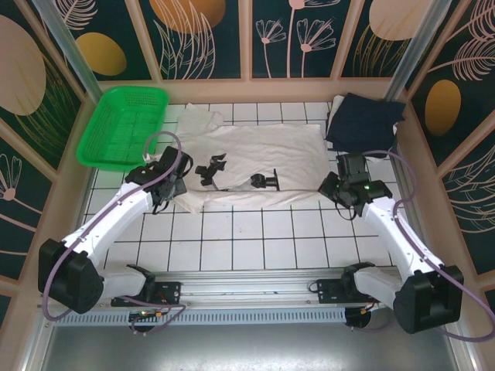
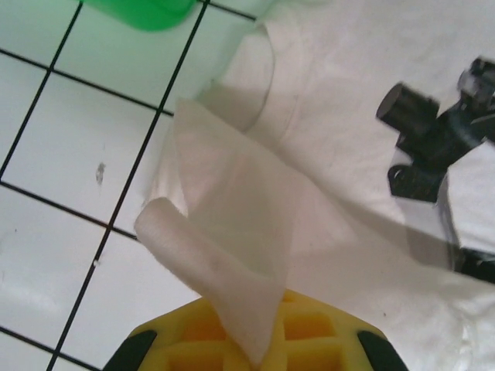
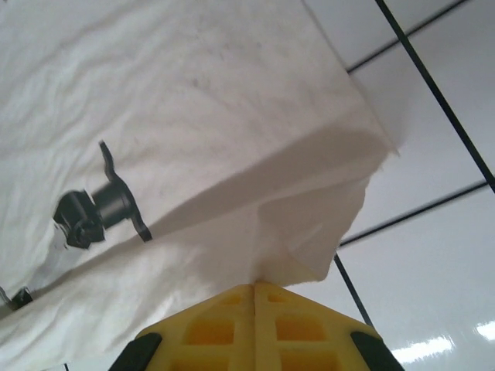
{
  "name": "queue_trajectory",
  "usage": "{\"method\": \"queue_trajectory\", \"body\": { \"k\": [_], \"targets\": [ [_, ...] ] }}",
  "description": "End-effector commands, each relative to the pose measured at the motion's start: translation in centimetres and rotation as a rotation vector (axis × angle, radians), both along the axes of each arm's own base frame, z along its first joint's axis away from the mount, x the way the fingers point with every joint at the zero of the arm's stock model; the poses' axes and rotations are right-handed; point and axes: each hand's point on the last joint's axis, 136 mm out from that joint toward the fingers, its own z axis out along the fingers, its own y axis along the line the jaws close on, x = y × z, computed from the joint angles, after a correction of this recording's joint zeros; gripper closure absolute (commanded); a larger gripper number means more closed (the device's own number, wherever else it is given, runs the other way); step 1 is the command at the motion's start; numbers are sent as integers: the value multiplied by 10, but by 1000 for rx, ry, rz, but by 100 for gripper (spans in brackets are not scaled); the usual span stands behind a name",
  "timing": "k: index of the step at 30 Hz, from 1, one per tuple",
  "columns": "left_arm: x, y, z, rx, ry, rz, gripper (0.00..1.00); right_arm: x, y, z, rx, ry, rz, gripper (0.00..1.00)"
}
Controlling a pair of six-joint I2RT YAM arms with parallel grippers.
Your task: Fold and stack the t-shirts
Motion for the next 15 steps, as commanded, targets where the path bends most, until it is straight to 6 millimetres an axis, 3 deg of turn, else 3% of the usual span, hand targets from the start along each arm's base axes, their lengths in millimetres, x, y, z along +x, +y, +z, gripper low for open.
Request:
{"method": "queue_trajectory", "body": {
  "k": [1,3,7,11,15],
  "targets": [
    [-11,7,-9,19,33,26,100,-16,-18,-8,-65,54,-71,100],
    [-7,9,-14,54,42,29,100,-8,-28,-8,-102,31,-83,100],
    [15,18,-16,178,59,68,100,26,-48,-14,-92,19,-115,100],
    [37,22,-2,278,73,102,100,57,-47,-13,-83,7,-87,100],
    [33,24,9,269,52,107,100,58,-45,-11,-85,24,-75,100]
  ]
}}
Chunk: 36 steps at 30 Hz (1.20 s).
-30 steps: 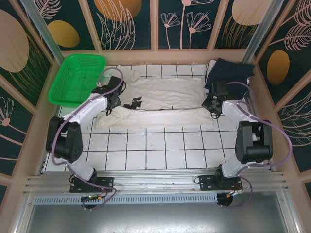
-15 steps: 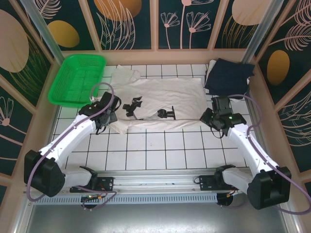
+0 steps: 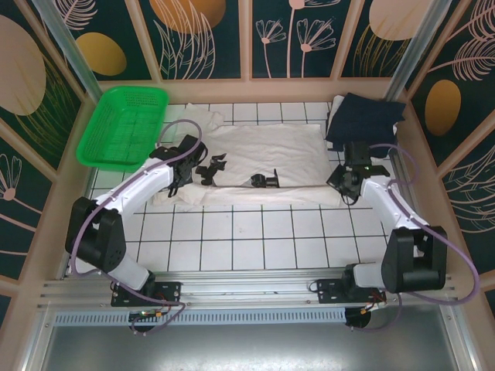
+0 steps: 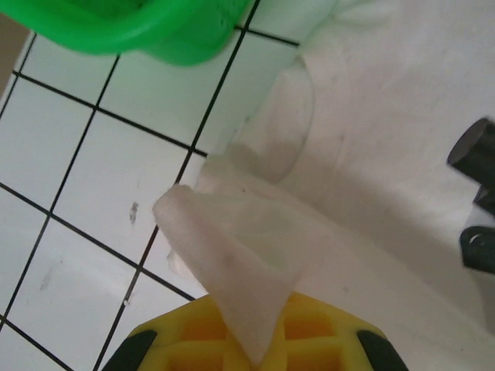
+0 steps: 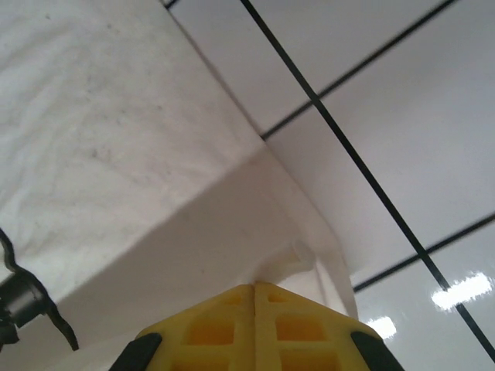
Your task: Fold and stack the t-shirts
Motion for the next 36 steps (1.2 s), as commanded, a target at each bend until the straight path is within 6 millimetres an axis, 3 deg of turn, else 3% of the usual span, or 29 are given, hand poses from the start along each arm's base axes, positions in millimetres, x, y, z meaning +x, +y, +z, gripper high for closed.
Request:
{"method": "queue_trajectory", "body": {
  "k": [1,10,15,18,27,31,36],
  "targets": [
    [-15,16,24,44,-24,29,100,8,1,24,-4,-68,22,100],
    [-62,15,14,-99,-31,-14,100,-50,15,32,100,-65,25,100],
    [-66,12,12,-132,-43,-29,100,-58,10,37,85,-84,8,100],
    [-58,8,1,-114,-18,-45,100,-46,12,33,85,-91,15,100],
    [14,-1,-13,79,29,-40,100,27,3,5,26,-84,40,100],
    [33,8,-19,193,93,-1,100,51,1,-11,-3,-44,63,100],
    [49,7,-34,179,119,-6,100,75,0,-23,-9,-29,76,100]
  ]
}}
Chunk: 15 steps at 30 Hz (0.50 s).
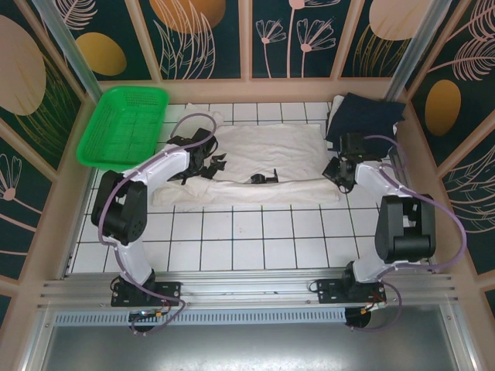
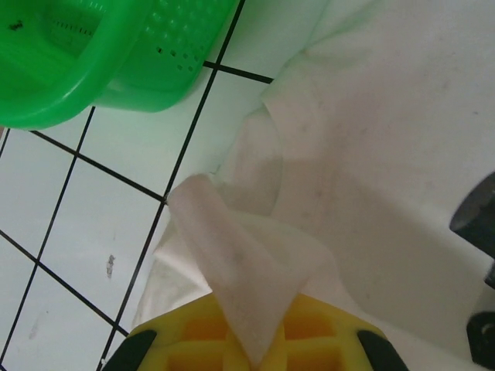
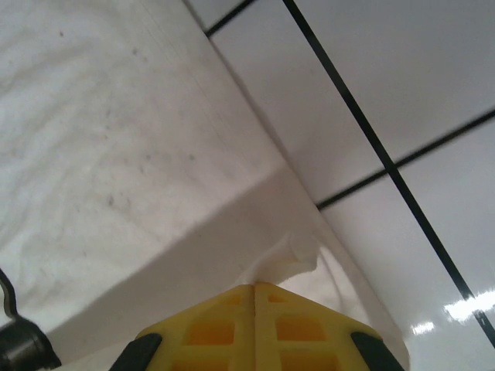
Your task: Fold and stack the t-shirts
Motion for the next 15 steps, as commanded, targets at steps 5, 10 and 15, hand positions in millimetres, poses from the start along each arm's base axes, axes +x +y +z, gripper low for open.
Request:
{"method": "queue_trajectory", "body": {
  "k": [5,10,15],
  "targets": [
    [9,14,-10,68,61,4,100,37,-11,-5,-64,-17,15,100],
    [19,14,-17,74,80,2,100,43,-9,-11,-59,4,28,100],
    [5,22,6,79,49,28,100,28,-7,6,-53,-7,33,100]
  ]
}}
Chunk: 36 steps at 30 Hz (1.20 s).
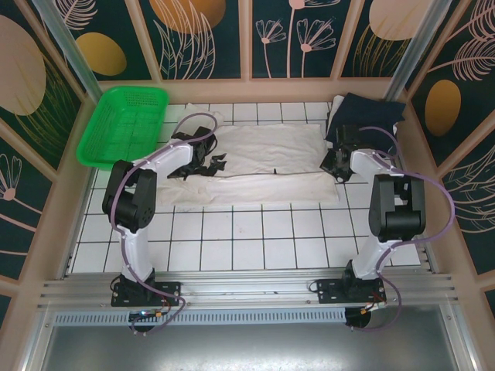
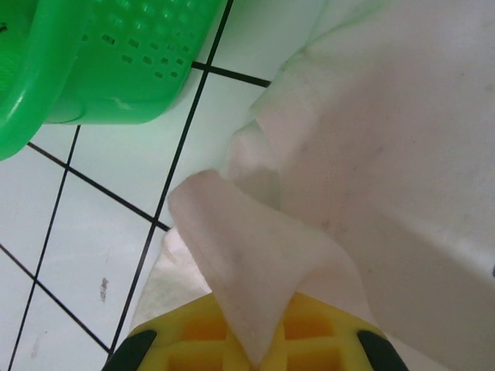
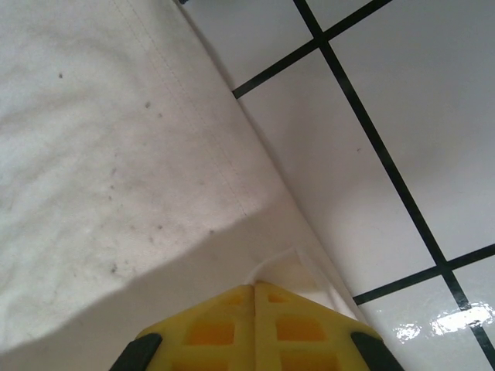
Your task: Fold and stack the t-shirts
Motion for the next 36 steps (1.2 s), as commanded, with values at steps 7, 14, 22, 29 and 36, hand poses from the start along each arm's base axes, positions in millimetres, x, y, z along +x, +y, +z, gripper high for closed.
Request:
{"method": "queue_trajectory", "body": {
  "k": [7,14,22,29,36],
  "targets": [
    [-62,10,63,-94,-102,4,100,-76,-6,39,-23,17,-56,100],
    [-121,5,51,-201,-84,11,100,-135,4,57,21,0,-88,100],
    [-144,8,72,-289,-172,22,100,-165,0,77,27,-46,-113,100],
    [-151,12,72,-292,-170,25,100,-169,2,85,35,-71,-108,100],
    [-152,8,57,-307,-140,14,100,-160,0,78,15,-81,-97,100]
  ]
}}
